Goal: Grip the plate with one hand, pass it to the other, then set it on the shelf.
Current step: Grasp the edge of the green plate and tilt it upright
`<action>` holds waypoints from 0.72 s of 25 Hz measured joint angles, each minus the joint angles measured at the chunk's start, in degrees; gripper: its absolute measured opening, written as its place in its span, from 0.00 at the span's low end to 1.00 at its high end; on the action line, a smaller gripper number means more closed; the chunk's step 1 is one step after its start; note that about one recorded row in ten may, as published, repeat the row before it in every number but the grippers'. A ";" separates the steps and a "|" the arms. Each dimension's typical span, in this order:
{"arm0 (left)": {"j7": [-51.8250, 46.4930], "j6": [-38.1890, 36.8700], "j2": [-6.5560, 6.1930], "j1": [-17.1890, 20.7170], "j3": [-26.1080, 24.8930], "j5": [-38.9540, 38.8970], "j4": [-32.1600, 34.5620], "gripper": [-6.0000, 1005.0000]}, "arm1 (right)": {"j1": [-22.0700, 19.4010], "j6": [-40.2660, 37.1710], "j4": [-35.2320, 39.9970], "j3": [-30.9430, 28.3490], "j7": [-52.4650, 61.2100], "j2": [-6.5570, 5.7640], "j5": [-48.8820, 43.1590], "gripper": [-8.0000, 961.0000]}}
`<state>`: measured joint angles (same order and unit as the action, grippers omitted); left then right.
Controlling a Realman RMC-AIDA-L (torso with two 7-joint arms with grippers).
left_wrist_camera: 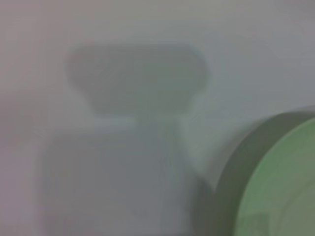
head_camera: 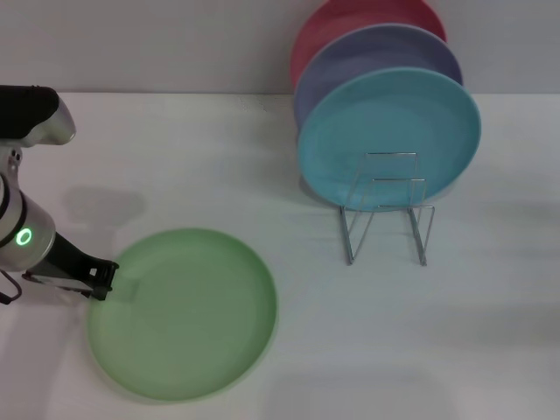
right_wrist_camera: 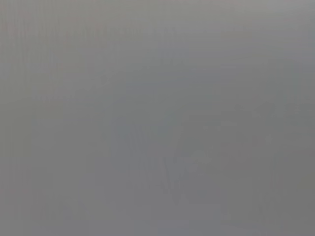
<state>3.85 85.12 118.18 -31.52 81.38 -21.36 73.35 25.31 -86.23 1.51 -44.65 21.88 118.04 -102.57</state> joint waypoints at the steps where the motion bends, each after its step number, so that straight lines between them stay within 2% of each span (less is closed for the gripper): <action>1: 0.01 0.02 -0.04 -0.03 -0.07 0.00 0.02 0.06 | -0.03 0.00 -0.02 0.00 0.00 0.00 0.00 0.68; 18: 3.80 -2.97 -0.04 0.47 -4.82 -3.10 1.83 0.04 | -0.39 0.23 0.26 -0.71 0.06 0.09 0.00 0.68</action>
<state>7.65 82.14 118.14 -31.05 76.56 -24.45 75.18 24.92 -86.01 1.77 -45.35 21.94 118.13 -102.57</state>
